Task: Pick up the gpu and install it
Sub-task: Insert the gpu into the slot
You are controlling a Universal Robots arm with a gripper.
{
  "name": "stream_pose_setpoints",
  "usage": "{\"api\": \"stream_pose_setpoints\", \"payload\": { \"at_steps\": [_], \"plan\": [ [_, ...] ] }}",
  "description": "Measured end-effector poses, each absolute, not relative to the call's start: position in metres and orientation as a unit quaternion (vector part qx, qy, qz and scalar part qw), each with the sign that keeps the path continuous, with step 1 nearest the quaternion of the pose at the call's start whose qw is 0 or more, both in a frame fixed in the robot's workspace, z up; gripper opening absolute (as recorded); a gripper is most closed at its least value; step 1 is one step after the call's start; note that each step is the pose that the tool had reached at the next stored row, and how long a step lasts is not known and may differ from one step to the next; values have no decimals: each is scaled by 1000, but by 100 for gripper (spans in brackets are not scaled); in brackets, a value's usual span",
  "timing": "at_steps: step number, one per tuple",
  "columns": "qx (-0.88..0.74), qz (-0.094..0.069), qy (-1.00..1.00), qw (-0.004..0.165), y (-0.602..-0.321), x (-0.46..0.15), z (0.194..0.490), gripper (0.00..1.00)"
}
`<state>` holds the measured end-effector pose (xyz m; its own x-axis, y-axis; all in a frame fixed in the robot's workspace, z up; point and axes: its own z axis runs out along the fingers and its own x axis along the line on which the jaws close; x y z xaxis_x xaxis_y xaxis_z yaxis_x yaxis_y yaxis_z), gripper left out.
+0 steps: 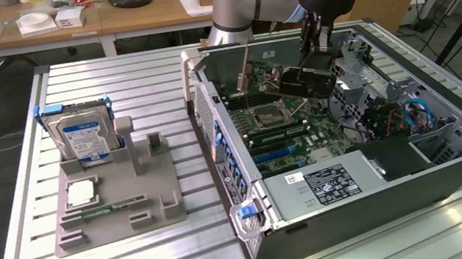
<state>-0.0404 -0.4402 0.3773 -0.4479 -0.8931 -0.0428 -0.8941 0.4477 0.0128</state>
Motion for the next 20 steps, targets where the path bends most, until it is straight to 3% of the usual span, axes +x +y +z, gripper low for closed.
{"api": "stream_pose_setpoints", "payload": {
  "at_steps": [20],
  "plan": [
    [-526, 17, 850, 15, -438, -24, 377, 26]
  ]
}}
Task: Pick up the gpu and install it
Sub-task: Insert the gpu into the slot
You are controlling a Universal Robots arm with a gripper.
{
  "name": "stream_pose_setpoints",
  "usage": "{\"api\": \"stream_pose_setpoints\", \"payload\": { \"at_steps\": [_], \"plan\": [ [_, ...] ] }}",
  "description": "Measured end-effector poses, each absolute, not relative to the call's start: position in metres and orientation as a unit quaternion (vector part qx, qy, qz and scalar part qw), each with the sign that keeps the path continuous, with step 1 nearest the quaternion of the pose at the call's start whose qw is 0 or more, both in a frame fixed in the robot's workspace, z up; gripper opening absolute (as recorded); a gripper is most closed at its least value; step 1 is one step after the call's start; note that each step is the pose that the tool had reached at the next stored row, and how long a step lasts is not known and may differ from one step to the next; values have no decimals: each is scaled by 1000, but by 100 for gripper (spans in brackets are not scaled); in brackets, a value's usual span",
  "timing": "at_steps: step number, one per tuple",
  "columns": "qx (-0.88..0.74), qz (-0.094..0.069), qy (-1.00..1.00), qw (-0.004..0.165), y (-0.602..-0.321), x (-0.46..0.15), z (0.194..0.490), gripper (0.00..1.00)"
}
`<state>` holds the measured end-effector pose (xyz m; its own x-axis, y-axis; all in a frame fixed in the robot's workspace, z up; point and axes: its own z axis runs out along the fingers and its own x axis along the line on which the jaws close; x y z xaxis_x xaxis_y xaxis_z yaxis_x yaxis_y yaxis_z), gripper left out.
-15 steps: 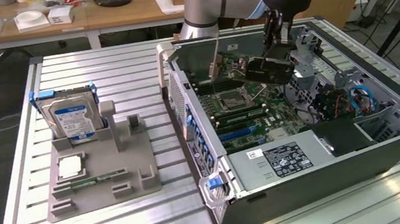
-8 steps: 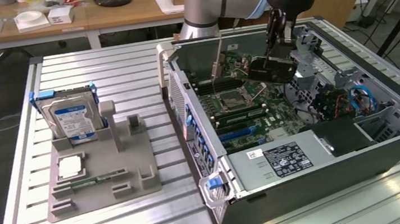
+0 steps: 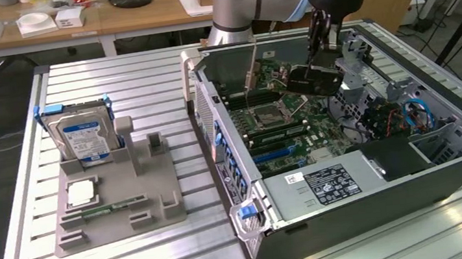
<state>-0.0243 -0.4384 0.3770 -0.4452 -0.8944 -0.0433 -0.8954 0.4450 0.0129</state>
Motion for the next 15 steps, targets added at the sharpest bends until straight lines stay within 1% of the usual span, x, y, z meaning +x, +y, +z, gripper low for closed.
{"api": "stream_pose_setpoints", "payload": {
  "at_steps": [15],
  "plan": [
    [-571, 18, 821, 14, -438, -23, 375, 26]
  ]
}}
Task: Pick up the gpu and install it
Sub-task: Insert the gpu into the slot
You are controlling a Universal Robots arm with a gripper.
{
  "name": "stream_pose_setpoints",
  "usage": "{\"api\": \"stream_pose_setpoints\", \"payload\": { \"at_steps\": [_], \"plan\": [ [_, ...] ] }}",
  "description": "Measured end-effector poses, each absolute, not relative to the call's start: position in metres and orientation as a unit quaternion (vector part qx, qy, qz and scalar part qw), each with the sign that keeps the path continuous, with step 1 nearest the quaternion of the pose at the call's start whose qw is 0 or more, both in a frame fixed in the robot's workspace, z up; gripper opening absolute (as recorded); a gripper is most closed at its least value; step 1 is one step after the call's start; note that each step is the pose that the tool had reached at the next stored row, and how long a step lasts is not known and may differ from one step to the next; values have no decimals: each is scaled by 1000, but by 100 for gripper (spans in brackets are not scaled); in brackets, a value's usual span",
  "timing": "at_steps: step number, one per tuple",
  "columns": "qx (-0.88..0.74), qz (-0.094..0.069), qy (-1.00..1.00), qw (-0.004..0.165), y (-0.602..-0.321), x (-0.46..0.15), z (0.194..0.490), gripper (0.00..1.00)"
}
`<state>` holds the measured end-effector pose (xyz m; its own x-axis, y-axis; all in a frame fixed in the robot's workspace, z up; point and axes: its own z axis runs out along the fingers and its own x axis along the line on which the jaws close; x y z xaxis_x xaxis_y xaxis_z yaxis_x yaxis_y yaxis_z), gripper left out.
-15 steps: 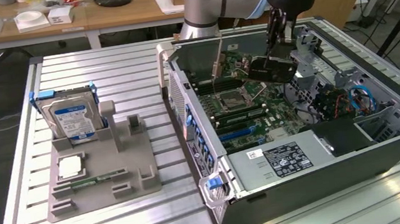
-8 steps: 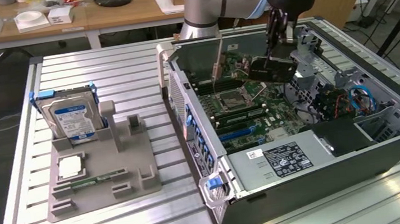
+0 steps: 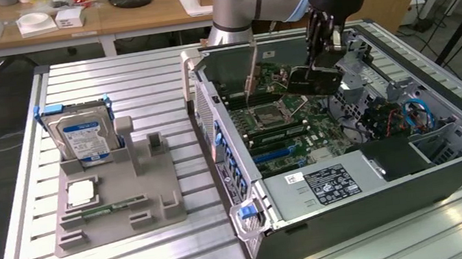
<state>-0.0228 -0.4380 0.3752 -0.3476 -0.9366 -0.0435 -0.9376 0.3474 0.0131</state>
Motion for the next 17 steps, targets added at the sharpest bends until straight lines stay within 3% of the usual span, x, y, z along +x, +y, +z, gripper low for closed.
{"api": "stream_pose_setpoints", "payload": {
  "at_steps": [17],
  "plan": [
    [-658, 19, 752, 12, -438, -21, 372, 26]
  ]
}}
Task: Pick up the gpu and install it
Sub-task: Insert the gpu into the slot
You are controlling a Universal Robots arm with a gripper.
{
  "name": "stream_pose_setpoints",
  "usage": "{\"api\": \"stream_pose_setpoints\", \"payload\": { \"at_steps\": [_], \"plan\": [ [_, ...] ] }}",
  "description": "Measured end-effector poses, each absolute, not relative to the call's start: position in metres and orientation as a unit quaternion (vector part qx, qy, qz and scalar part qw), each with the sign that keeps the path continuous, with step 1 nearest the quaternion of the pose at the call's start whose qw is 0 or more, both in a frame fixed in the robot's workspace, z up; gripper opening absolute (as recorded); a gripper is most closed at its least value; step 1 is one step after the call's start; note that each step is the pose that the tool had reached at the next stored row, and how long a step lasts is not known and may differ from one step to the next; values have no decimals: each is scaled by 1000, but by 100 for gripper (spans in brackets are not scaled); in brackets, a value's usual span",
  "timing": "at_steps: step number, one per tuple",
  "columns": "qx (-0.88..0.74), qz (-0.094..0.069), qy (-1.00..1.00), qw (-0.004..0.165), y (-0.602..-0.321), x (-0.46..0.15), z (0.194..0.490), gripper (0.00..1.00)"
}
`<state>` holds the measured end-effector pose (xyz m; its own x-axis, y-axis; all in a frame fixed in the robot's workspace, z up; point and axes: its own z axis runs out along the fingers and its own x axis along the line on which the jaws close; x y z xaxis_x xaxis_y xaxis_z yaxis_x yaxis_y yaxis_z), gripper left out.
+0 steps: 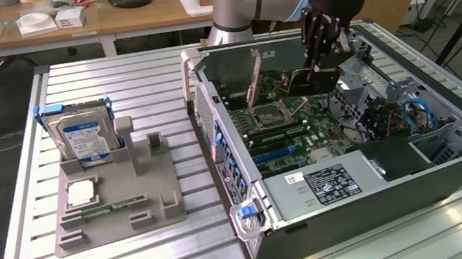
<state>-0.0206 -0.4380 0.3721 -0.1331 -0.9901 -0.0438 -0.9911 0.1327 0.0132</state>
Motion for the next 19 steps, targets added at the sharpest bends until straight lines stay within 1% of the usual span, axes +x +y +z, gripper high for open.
{"api": "stream_pose_setpoints", "payload": {
  "at_steps": [11, 19],
  "plan": [
    [-700, 20, 714, 11, -438, -17, 371, 26],
    [-700, 20, 714, 11, -438, -17, 369, 26]
  ]
}}
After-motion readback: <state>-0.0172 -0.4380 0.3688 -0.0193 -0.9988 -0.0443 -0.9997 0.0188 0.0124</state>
